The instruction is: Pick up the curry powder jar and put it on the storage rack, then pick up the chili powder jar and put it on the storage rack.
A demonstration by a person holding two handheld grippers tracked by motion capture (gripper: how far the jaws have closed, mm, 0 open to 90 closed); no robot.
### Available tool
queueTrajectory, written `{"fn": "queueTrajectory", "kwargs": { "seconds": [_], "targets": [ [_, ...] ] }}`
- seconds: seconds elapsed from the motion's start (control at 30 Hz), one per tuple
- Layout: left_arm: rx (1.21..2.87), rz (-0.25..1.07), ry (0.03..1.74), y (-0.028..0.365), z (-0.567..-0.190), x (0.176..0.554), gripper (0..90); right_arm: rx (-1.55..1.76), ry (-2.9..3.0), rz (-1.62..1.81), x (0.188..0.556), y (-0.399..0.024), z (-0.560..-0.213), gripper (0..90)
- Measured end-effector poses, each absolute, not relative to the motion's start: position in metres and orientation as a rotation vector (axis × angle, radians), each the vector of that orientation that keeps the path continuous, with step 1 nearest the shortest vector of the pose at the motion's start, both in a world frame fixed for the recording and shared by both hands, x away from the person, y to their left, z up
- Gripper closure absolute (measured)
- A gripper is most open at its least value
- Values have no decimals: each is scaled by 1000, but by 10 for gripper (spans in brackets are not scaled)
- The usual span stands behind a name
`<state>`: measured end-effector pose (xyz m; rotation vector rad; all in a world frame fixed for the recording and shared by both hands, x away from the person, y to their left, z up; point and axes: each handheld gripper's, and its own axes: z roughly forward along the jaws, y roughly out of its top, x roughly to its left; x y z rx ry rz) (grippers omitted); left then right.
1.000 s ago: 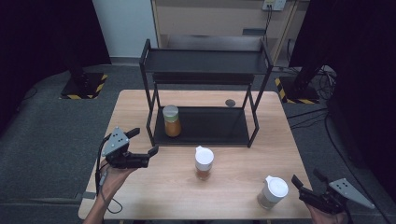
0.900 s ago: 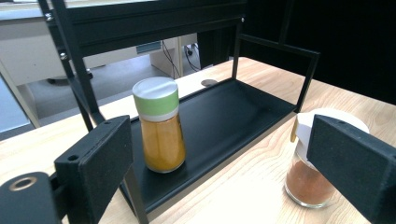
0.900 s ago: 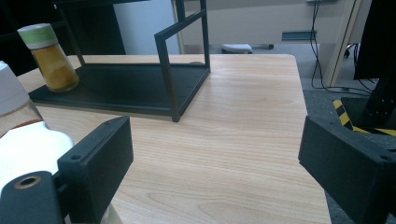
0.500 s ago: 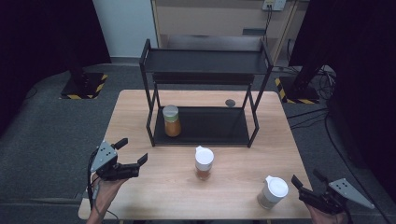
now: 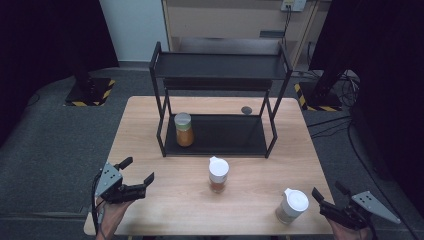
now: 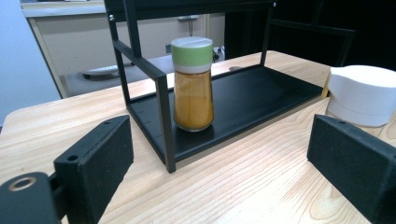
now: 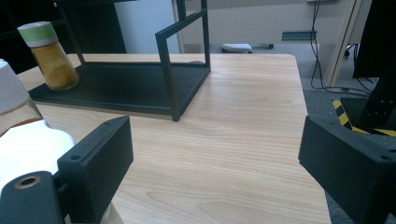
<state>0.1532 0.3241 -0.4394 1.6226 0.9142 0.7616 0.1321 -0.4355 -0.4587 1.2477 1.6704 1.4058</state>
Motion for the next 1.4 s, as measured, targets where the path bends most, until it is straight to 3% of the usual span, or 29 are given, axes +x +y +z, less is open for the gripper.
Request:
{"fn": "queueTrajectory", "kwargs": {
  "seconds": [0.6, 1.4],
  "targets": [
    [1614, 733, 936, 333, -468, 144, 60, 1242, 1678, 1405, 133, -435, -459, 106],
    [1648, 697, 937, 337, -469, 144, 47, 1231, 1688, 1413, 134, -435, -459, 102]
  ]
}}
